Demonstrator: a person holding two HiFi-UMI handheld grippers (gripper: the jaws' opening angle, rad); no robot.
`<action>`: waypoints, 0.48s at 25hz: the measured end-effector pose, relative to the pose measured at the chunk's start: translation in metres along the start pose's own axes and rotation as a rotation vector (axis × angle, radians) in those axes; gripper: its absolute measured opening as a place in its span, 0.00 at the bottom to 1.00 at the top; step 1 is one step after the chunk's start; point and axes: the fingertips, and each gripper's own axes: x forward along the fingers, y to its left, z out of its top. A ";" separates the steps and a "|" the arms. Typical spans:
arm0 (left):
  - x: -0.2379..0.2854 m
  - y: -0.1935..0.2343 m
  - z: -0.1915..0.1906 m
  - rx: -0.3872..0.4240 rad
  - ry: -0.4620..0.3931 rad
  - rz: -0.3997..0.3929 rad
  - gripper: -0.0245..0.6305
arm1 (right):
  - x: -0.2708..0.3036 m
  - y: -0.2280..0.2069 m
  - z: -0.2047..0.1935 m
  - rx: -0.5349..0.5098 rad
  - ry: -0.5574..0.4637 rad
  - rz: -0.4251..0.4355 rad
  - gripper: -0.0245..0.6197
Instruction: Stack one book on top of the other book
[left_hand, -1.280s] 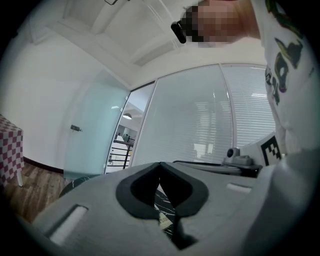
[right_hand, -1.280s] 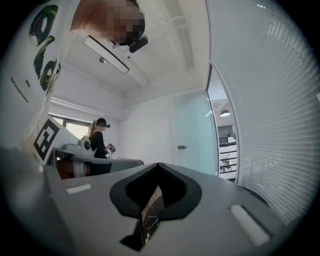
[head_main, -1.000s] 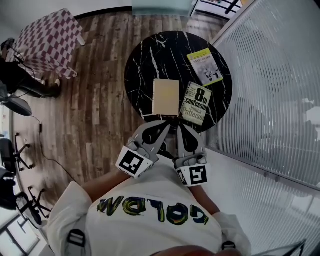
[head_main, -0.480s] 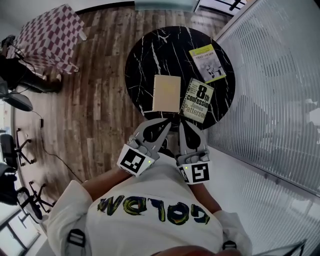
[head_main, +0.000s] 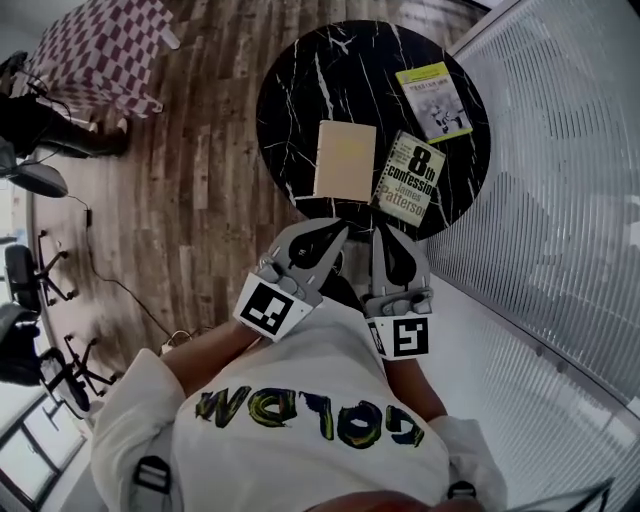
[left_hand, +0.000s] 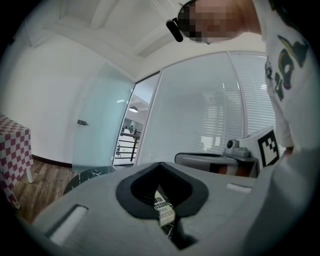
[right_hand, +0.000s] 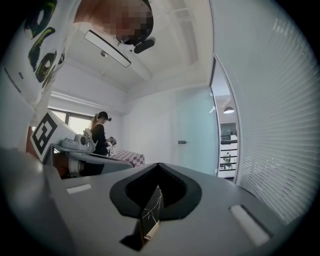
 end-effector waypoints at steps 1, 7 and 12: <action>0.000 0.000 -0.002 -0.002 0.007 0.001 0.04 | 0.000 0.002 -0.002 0.005 0.005 0.005 0.04; -0.003 -0.002 -0.021 -0.008 0.039 0.001 0.04 | -0.003 0.011 -0.022 0.055 0.052 0.018 0.04; -0.006 0.000 -0.033 -0.016 0.061 0.003 0.04 | -0.003 0.014 -0.034 0.056 0.071 0.030 0.04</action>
